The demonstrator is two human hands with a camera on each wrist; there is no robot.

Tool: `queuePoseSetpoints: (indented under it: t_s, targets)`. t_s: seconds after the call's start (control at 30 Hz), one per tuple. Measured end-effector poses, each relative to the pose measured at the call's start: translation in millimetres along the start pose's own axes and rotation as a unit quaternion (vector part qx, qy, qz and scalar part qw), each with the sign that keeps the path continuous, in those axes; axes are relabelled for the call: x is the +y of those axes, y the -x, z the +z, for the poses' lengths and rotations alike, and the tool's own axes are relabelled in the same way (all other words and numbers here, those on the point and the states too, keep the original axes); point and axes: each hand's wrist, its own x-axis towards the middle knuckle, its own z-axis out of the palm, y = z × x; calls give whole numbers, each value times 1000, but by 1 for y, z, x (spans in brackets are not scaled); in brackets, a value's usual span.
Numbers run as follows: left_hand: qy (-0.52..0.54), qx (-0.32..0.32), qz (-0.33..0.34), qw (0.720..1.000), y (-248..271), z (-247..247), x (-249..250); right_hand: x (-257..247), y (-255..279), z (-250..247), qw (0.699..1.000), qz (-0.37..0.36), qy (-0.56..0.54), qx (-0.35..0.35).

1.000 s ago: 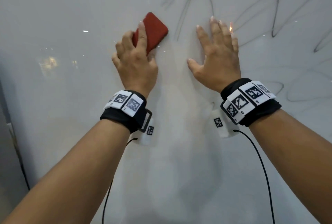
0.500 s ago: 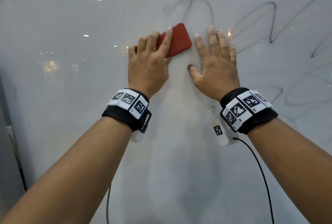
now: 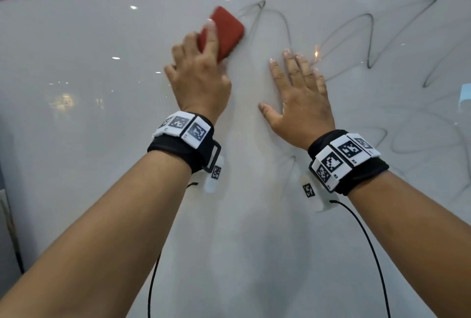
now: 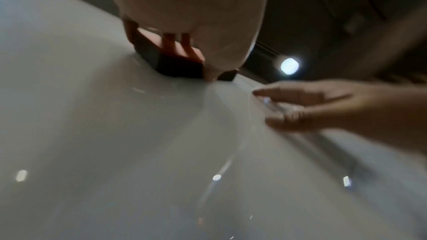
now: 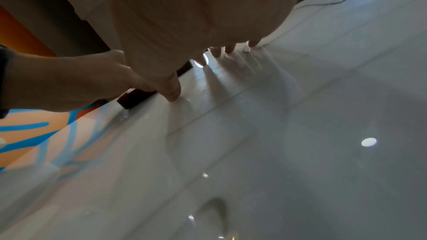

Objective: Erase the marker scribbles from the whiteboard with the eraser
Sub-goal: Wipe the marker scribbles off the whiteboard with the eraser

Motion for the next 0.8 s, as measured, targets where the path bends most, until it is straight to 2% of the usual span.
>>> queuePoseSetpoints:
  t_s: [0.07,0.1,0.13,0.23,0.27,0.3,0.4,0.43,0.47,0.57,0.6,0.63,0.67,0.73,0.77,0.8]
  targets:
    - [-28,-7,127,991,5,3,-2,4,-5,-4,1000,12,0,12]
    - [-37,-3,148,988,3,3,-5,7,-9,-8,1000,23,1,14]
    - [-37,3,126,991,-1,2,-8,11,-13,-12,999,32,5,13]
    - [1,7,-42,999,-15,-2,-2,19,-25,-22,999,35,15,3]
    - [6,2,-52,999,-17,-4,4,20,-27,-23,999,34,16,1]
    - [1,-2,-21,1000,-17,-5,9,20,-27,-22,999,33,14,0]
    - [-41,-11,155,987,-14,-2,15,20,-26,-20,999,34,8,5]
    - [-45,-8,159,986,-17,-1,14,20,-26,-21,999,34,6,5]
    - [-39,-2,123,992,-22,-2,13,21,-26,-21,999,33,4,4]
    - [9,3,-51,999,-37,-5,20,24,-26,-21,1000,28,5,-4]
    - [14,-2,-69,998,-38,-7,25,24,-25,-21,1000,26,7,-5]
    - [14,-7,-57,998,-38,-7,30,25,-25,-21,1000,25,7,-3]
    - [8,-8,-17,1000,-36,-7,36,25,-25,-20,1000,24,6,-1]
    - [-26,-15,102,994,-28,-5,43,25,-24,-20,1000,25,2,3]
    - [-36,-14,139,990,-26,-3,43,25,-24,-21,1000,24,-1,4]
    - [-35,-5,141,989,-29,-2,40,25,-24,-21,1000,23,-3,3]
